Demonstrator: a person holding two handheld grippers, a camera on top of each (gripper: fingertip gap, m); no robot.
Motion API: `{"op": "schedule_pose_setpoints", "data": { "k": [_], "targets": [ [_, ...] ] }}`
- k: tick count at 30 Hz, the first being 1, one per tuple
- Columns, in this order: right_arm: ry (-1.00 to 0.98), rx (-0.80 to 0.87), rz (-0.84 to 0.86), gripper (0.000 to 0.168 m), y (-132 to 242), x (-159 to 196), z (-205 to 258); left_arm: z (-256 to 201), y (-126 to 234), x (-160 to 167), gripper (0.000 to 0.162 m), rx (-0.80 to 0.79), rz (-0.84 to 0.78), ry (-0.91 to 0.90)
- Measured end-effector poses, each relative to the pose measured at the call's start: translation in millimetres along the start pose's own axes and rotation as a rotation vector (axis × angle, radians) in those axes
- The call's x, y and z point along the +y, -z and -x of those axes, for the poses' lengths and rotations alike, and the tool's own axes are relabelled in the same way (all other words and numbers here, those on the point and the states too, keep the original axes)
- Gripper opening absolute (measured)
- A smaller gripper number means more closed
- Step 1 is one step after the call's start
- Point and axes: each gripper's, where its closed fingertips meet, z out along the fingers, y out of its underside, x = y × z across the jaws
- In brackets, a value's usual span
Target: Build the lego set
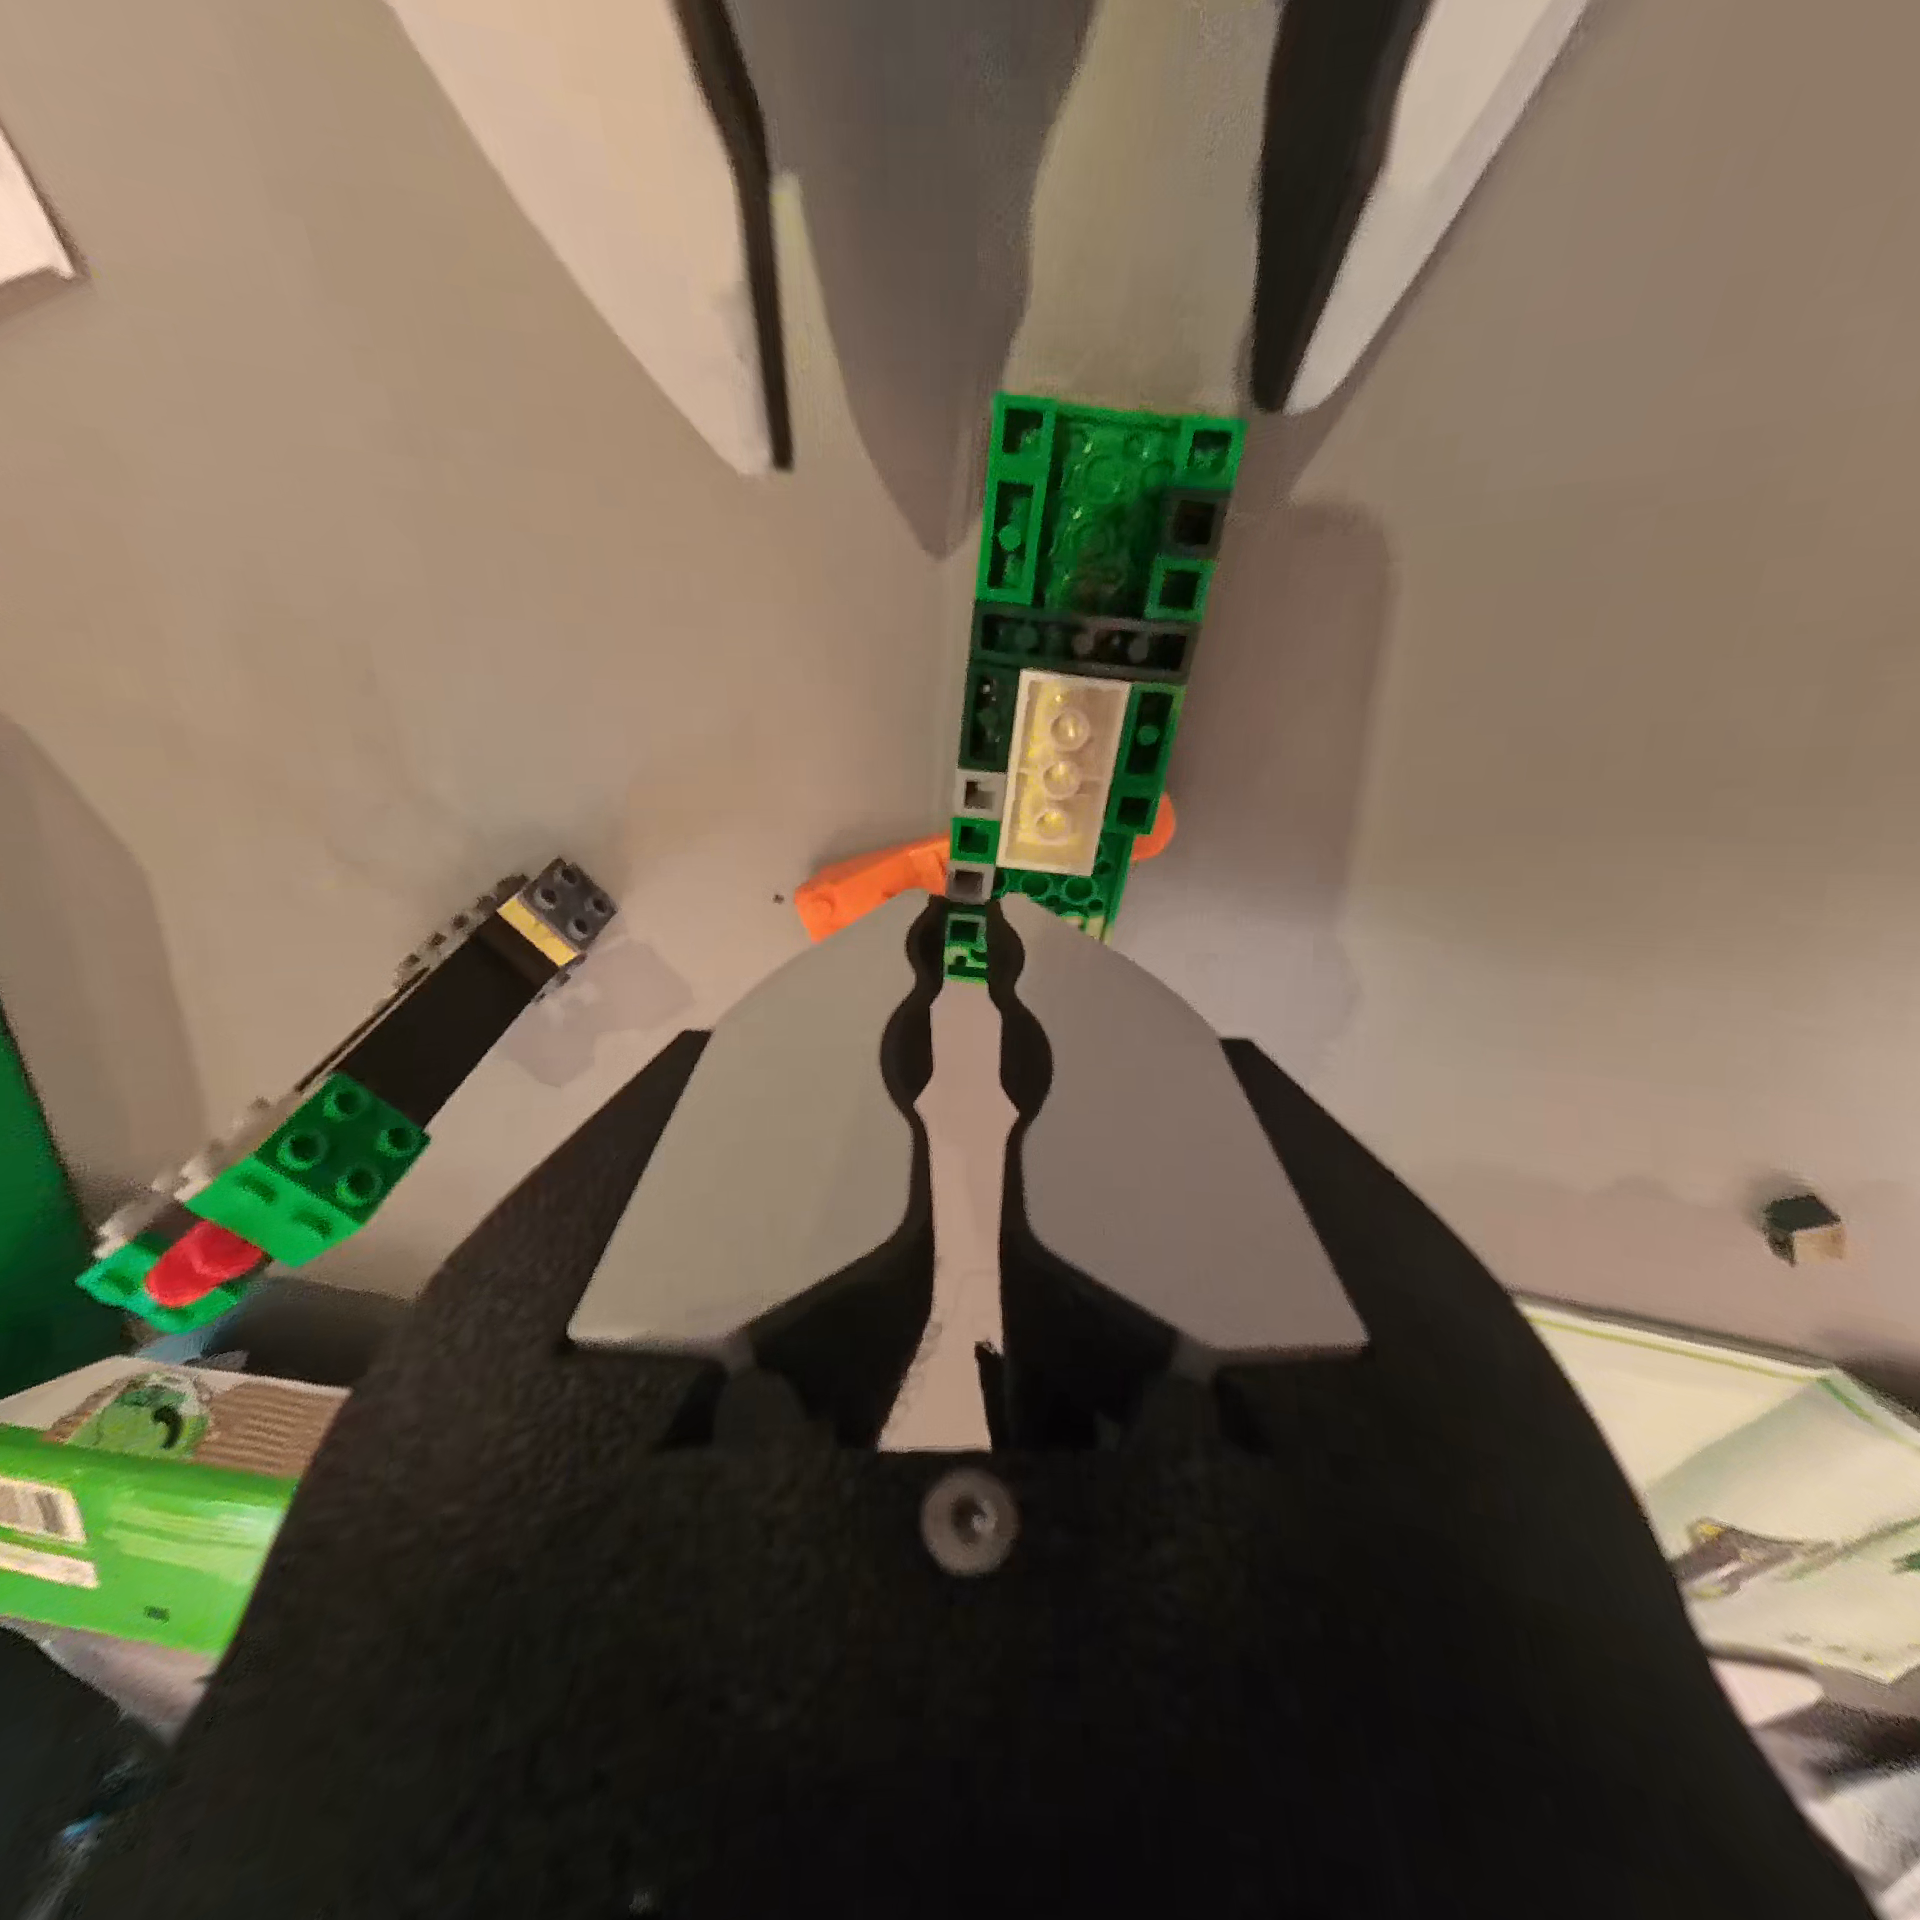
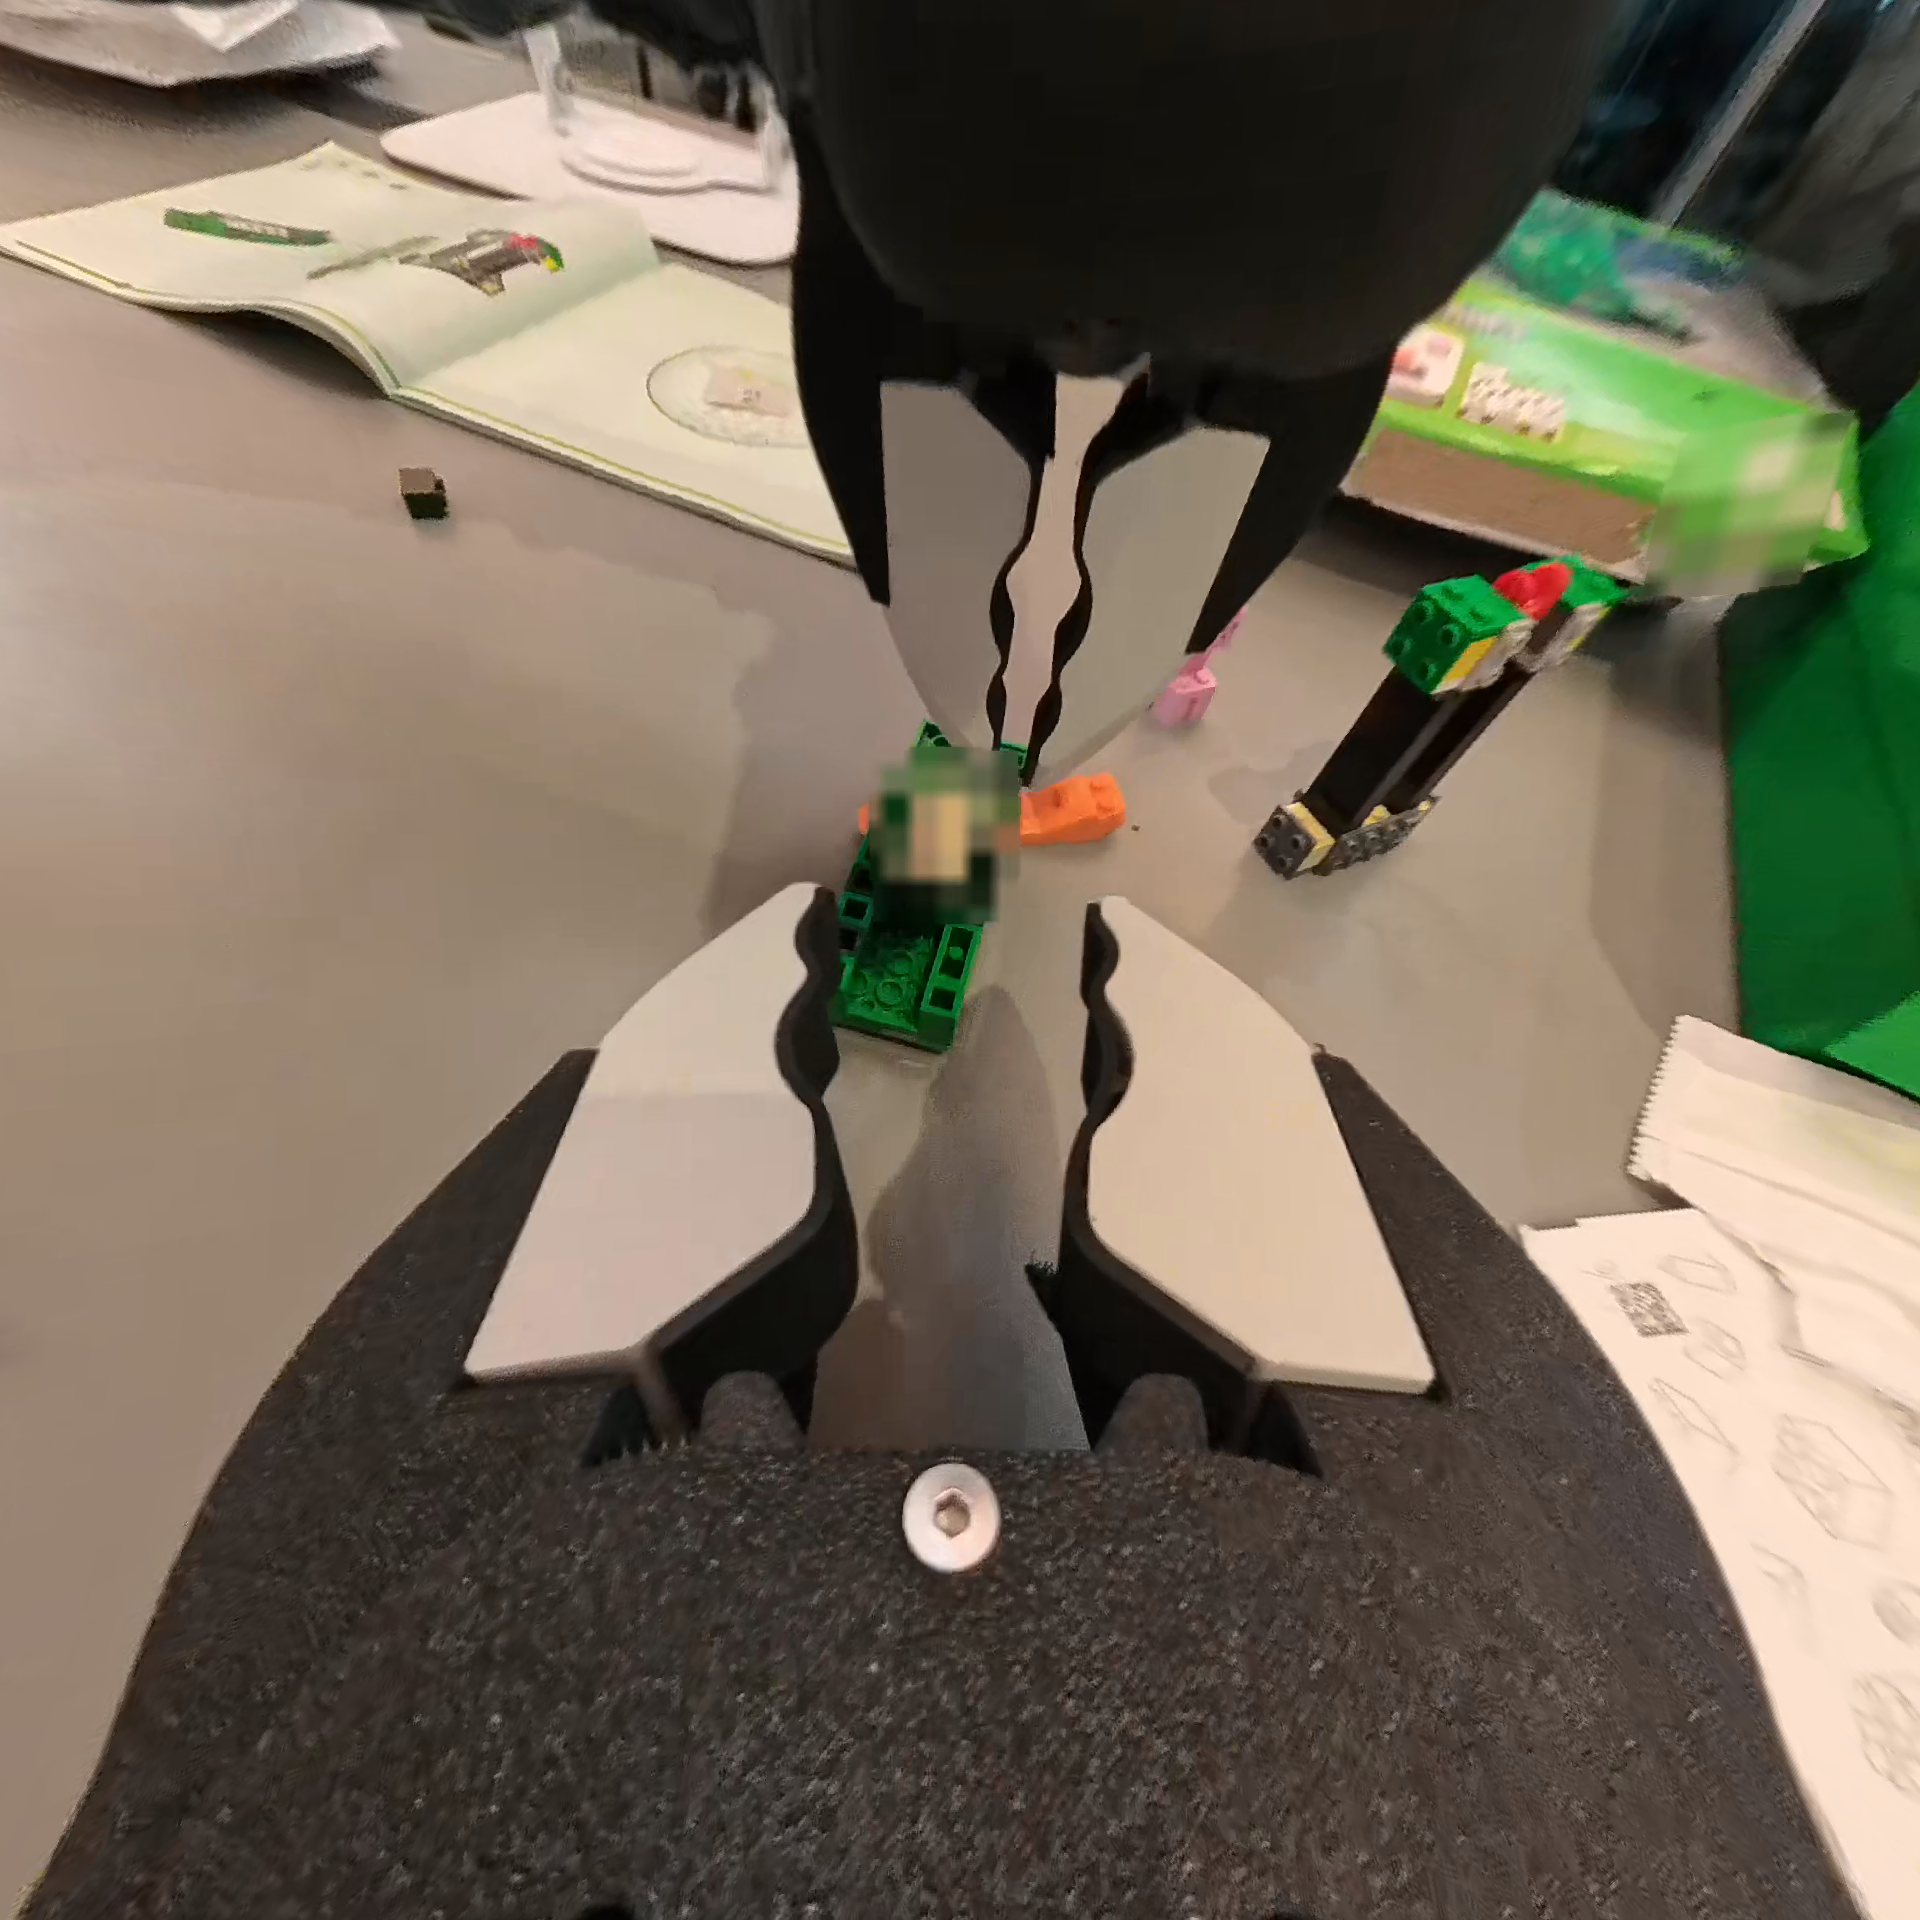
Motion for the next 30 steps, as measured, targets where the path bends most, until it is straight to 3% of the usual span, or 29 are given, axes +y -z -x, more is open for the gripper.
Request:
{"op": "schedule_pose_setpoints", "data": {
  "k": [5, 12, 24, 30],
  "targets": [
    [0.04, 0.062, -0.075, 0.041, 14, -6, -1, -1, 0, -1, 0.007, 0.007, 0.045, -0.044],
    [0.069, 0.053, -0.054, 0.04, 11, -3, 4, -2, -1, -2, 0.007, 0.03, 0.069, -0.07],
    [0.072, 0.047, -0.053, 0.042, 7, -5, 3, -4, 0, -12, 0.008, 0.007, -0.116, 0.1],
    [0.07, 0.013, -0.007, 0.047, 1, 0, 6, -6, 9, -12, 0.022, -0.029, -0.217, 0.179]
  ]
}}
